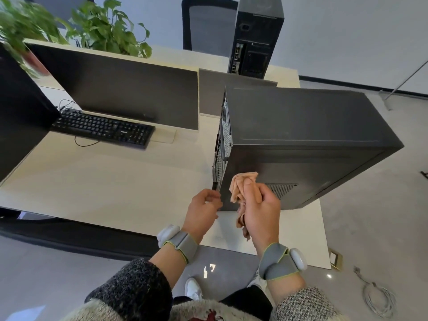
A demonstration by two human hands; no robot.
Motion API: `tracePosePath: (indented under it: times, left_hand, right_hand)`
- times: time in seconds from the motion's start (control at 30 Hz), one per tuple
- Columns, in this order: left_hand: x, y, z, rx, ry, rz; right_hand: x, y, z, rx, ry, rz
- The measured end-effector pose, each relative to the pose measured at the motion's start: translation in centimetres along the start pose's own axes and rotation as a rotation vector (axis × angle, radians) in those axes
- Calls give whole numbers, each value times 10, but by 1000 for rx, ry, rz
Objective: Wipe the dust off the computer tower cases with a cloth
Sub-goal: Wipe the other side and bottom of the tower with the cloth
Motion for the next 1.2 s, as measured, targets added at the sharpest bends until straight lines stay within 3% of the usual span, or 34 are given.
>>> tracePosePath:
  times: [0.2, 0.43, 0.6, 0.8, 1.03, 1.2]
  left_hand:
    - [-16, -9, -8, 21, -85, 6]
    - [-18, -14, -17, 33, -46, -68]
    - [-4, -10, -17, -2, 106, -172]
    - [-13, -1, -22, -35, 75, -157]
    - [-16, 4, -29, -35, 53, -92]
    - [-19, 14, -32, -86, 100, -82]
  right_hand:
    - [11, 51, 2, -208, -6, -141]
    - [38, 14, 19, -58, 111, -97]
    - [35, 40, 22, -157, 17, -187]
    - [48, 5, 24, -11, 57, -221]
    - [43, 62, 34, -203, -59, -344]
    - [54, 23, 32, -39, 12, -215]
Point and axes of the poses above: each hand's wrist, its own z-axis towards the middle knuckle, its own x-axis out of the back of the hand, y = z × x, the point moved 10 cm from there along z, towards the middle knuckle, and after that the axes turned 15 degrees about y, right-handed, at the moved point
